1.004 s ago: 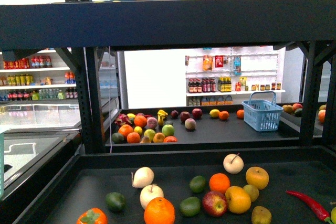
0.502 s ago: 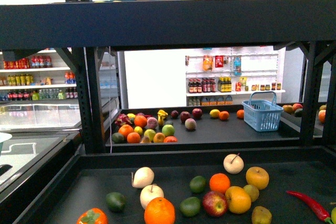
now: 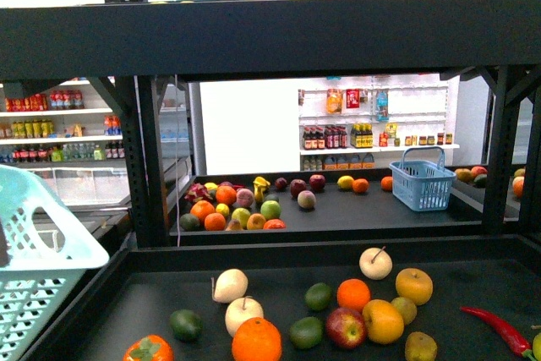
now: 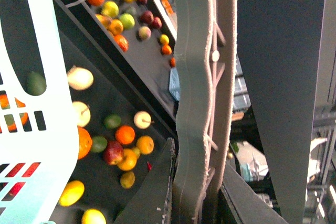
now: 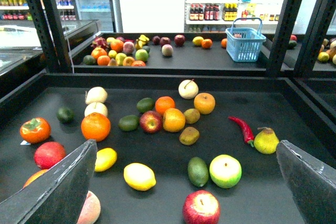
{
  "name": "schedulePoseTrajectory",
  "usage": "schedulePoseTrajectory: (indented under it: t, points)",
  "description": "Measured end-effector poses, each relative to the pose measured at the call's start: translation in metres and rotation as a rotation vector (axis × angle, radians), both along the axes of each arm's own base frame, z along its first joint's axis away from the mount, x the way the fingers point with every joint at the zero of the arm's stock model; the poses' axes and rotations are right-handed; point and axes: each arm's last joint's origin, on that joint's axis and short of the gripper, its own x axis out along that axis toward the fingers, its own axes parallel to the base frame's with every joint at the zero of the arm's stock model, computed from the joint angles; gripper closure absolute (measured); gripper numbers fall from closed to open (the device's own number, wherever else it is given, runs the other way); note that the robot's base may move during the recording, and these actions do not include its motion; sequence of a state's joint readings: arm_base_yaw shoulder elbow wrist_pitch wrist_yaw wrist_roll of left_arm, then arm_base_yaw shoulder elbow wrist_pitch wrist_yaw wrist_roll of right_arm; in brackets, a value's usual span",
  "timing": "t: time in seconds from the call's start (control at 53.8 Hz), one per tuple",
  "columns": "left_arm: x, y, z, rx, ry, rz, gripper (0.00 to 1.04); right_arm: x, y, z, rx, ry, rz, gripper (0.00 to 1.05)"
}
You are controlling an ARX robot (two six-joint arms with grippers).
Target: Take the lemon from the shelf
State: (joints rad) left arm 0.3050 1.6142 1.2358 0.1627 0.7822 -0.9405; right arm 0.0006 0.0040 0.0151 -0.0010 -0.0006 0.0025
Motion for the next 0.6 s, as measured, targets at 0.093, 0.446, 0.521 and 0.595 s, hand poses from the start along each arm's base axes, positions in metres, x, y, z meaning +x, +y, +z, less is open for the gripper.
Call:
schedulePoseTrajectory:
  t: [0.093,0.446,0.521,0.595]
  points:
    - [0.003,-0.039,-0.010,0.013,0.003,-0.111,0.93,0.000,0.000,0.000,0.000,0.000,0.000,0.02]
    - [-0.002,-0.157,-0.017,0.088,-0.057,-0.442,0.93,0.000,0.000,0.000,0.000,0.000,0.000,0.02]
    - [-0.004,-0.168,-0.017,0.095,-0.068,-0.471,0.93,0.000,0.000,0.000,0.000,0.000,0.000,0.02]
    - [-0.005,-0.178,-0.019,0.103,-0.075,-0.499,0.93,0.000,0.000,0.000,0.000,0.000,0.000,0.02]
